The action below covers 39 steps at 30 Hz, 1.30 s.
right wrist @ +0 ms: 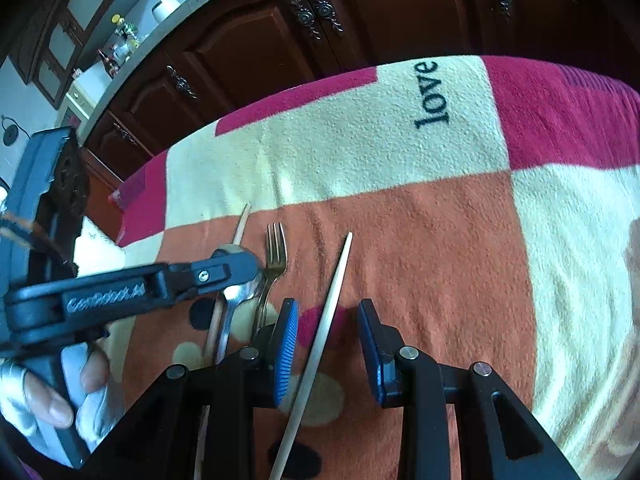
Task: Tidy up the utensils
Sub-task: 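Close left tool on a metal fork while right tool grasps a wooden chopstick, then lift and carry fork and chopstick over the white cup with both tools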
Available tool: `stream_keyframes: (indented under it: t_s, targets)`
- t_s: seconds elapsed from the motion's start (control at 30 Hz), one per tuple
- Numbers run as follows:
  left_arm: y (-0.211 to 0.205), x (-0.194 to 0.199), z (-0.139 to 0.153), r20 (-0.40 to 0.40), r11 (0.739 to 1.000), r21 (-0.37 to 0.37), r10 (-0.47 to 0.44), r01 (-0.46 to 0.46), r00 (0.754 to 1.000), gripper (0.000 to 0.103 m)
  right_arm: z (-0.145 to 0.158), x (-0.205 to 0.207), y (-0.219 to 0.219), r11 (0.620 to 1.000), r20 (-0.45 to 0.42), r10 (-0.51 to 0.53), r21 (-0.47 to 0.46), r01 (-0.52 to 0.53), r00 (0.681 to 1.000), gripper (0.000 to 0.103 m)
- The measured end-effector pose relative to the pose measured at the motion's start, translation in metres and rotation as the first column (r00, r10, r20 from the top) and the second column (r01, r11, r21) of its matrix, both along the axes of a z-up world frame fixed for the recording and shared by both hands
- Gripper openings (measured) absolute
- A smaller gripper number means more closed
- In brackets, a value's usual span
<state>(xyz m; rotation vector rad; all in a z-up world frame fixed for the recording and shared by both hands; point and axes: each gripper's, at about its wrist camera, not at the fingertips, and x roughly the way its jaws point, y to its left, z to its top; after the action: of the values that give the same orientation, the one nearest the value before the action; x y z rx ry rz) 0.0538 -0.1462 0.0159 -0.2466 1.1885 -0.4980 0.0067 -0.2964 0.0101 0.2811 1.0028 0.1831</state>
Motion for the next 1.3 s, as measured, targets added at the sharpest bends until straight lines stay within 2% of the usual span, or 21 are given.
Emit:
stream_keyframes:
  t_s: [0.07,0.13,0.17,0.23,0.3,0.47,0.77,1.07,1.3]
  targets:
    - [0.004,-0.004,0.006,0.026,1.000,-0.011,-0.013,0.013,1.000,0.005,-0.001,0.008,0.006,0.999,-0.006,-0.001,-0.039,0.001,1.000,0.030]
    - [0.008,-0.009,0.013,0.050,0.999,-0.027,-0.027,0.028,0.998,0.004,-0.002,0.013,0.012,0.996,-0.002,0.002,-0.090,-0.002,1.000,0.019]
    - [0.011,-0.012,0.017,0.059,0.999,-0.038,-0.030,0.033,0.998,0.003,-0.002,0.015,0.015,0.993,-0.002,0.006,-0.115,-0.006,1.000,0.010]
    - [0.018,-0.017,0.025,0.068,0.997,-0.068,-0.035,0.040,0.997,0.003,-0.001,0.015,0.018,0.991,0.001,0.009,-0.134,-0.009,1.000,0.008]
    - [0.028,-0.022,0.033,0.087,0.995,-0.091,-0.038,0.046,0.996,0.003,0.005,0.011,0.016,0.993,0.015,0.004,-0.115,-0.002,1.000,0.006]
    - [0.051,-0.037,0.053,0.121,0.991,-0.126,-0.031,0.046,0.992,0.002,0.037,-0.013,0.010,0.999,0.112,-0.003,-0.044,0.008,0.994,0.005]
    - [0.092,-0.071,0.096,0.195,0.984,-0.172,-0.009,0.043,0.981,0.002,0.083,-0.046,0.027,0.999,0.198,0.043,0.019,-0.047,0.979,0.005]
    - [0.131,-0.094,0.133,0.277,0.994,-0.114,0.032,0.000,0.960,0.002,0.127,-0.055,0.075,0.991,0.272,0.127,0.001,-0.132,0.954,0.005]
    - [0.169,-0.098,0.155,0.324,0.996,-0.078,0.071,-0.049,0.943,0.002,0.156,-0.046,0.119,0.981,0.315,0.185,-0.007,-0.192,0.931,0.005]
